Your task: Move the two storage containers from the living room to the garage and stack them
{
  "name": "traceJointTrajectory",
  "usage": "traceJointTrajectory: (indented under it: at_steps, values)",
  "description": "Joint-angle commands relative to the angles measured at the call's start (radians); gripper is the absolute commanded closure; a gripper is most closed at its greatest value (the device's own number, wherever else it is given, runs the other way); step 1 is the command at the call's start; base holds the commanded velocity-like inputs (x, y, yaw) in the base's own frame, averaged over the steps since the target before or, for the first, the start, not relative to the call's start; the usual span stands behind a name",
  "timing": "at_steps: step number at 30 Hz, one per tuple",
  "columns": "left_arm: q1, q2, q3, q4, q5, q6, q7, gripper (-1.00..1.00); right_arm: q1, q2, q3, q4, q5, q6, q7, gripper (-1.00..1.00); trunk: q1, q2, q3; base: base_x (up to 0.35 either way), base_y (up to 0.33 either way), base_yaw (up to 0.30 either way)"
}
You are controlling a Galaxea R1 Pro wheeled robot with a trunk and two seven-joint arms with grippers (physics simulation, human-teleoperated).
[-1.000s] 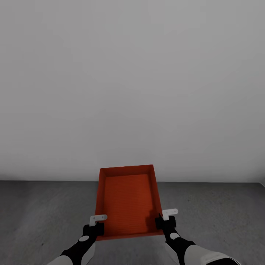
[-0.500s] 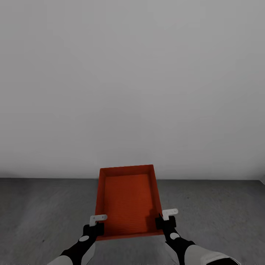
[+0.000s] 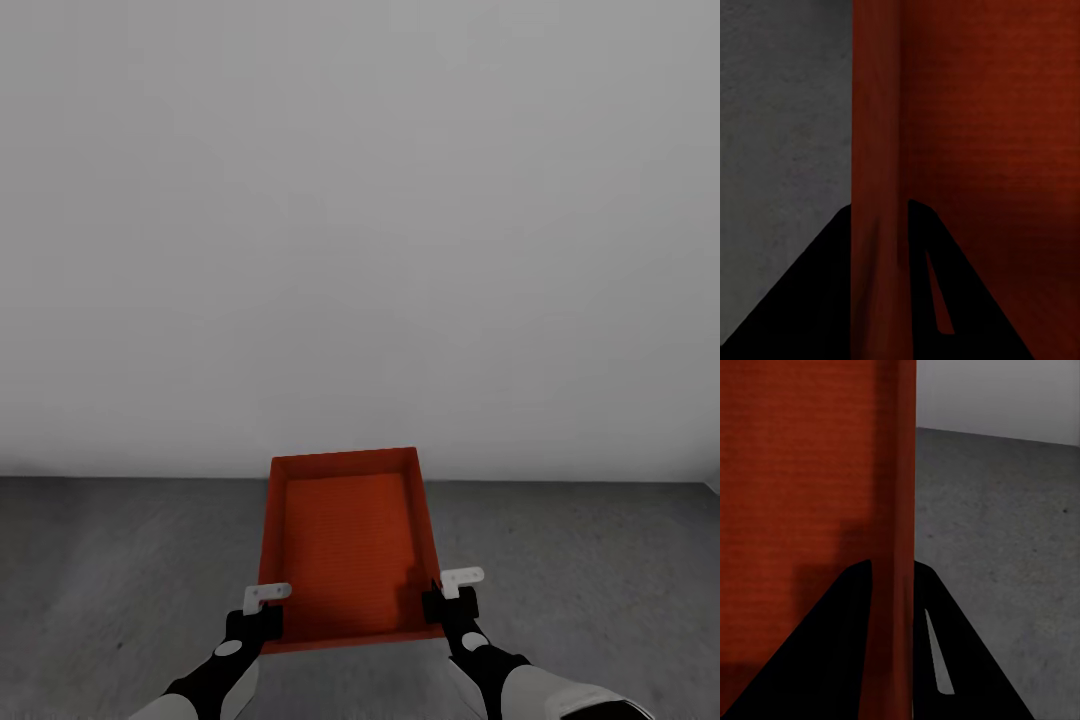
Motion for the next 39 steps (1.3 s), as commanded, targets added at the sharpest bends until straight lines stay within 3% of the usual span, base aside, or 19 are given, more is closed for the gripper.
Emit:
traceJointTrajectory:
  at_steps: [1,5,27,39]
  values:
    - [-0.001,0.003,-0.014,-0.001,0.002,-0.037,0.013,1.0,-0.001,0.001,-0.04,0.003,0.014,0.002,-0.003,1.0,0.0,-0.001,-0.003,0.0,0.0,0.0]
    - [-0.001,0.003,-0.014,-0.001,0.002,-0.037,0.013,1.0,-0.001,0.001,-0.04,0.003,0.014,0.002,-0.004,1.0,0.0,-0.001,-0.009,0.0,0.0,0.0]
    - [-0.001,0.007,-0.015,-0.006,0.004,-0.038,0.011,1.0,-0.001,0.001,-0.04,0.003,0.014,0.002,-0.005,1.0,0.084,-0.155,-0.085,0.0,0.0,0.0]
    - [-0.001,0.005,-0.015,-0.006,0.003,-0.037,0.013,1.0,-0.001,0.001,-0.04,0.003,0.013,0.002,-0.005,1.0,0.084,-0.155,-0.103,0.0,0.0,0.0]
